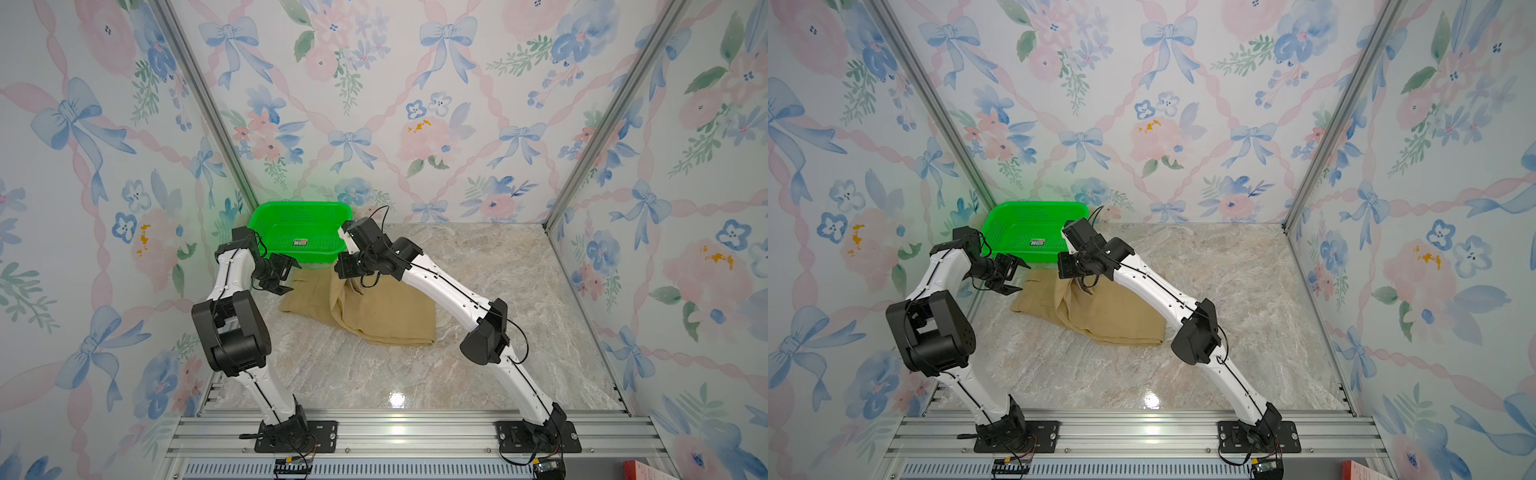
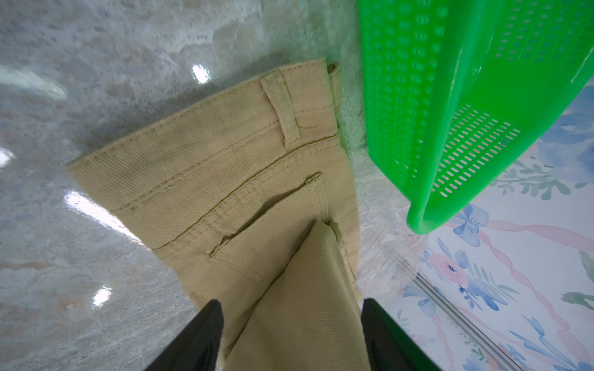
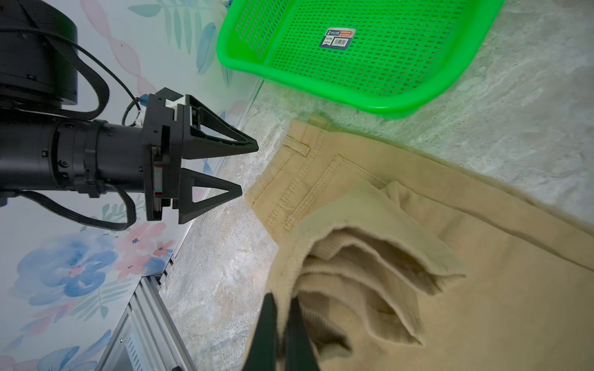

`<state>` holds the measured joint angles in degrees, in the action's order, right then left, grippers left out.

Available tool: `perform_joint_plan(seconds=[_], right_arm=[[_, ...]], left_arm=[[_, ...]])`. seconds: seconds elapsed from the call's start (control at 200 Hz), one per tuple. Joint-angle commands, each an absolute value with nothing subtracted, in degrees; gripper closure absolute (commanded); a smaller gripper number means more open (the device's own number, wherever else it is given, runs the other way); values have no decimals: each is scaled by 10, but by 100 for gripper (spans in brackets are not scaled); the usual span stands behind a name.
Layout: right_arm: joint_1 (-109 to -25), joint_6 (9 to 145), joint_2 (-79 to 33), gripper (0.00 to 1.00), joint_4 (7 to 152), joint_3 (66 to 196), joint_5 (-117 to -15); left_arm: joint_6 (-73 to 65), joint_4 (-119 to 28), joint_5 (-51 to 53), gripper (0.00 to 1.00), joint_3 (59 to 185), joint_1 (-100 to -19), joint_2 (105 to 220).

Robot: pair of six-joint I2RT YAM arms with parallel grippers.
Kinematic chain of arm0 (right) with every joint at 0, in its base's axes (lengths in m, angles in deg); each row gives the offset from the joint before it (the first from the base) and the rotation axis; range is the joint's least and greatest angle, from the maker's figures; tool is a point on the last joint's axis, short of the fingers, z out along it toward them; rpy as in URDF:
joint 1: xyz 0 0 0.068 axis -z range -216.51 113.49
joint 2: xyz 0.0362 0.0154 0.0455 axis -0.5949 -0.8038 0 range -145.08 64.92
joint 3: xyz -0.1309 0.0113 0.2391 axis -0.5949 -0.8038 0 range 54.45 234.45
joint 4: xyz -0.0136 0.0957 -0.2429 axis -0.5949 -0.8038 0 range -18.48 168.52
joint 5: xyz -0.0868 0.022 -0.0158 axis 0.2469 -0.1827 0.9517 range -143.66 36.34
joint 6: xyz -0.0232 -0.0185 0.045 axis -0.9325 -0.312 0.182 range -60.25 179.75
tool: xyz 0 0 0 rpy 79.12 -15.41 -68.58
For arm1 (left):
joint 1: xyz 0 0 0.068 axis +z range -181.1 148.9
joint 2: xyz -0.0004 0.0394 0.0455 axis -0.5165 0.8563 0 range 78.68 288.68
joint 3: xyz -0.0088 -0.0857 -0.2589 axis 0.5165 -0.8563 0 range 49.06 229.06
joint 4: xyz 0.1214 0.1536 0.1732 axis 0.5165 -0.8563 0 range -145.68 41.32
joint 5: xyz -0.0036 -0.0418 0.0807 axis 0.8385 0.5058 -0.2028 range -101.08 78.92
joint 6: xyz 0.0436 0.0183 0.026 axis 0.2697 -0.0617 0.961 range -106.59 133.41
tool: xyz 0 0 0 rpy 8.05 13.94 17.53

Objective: Roll up the long pants
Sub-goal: Fold the long pant at the center of the board.

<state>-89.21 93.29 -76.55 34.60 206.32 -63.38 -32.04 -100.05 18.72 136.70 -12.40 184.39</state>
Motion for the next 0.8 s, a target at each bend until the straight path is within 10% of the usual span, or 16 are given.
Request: perform_joint_plan(seconds=[0.0,0.355,0.796], right_arm=[[-898,978,-785,100,427,2103,-643],[-852,888,-651,100,382,2064,-558],[-888,934,-740,100,403,2066,-585]], left_arm=[[-321,-1018,194,29,1373,-121,1821],[-324,-1011,191,29,1360,-123,1815],[-326,-1000,188,29,1336,-123,1815]])
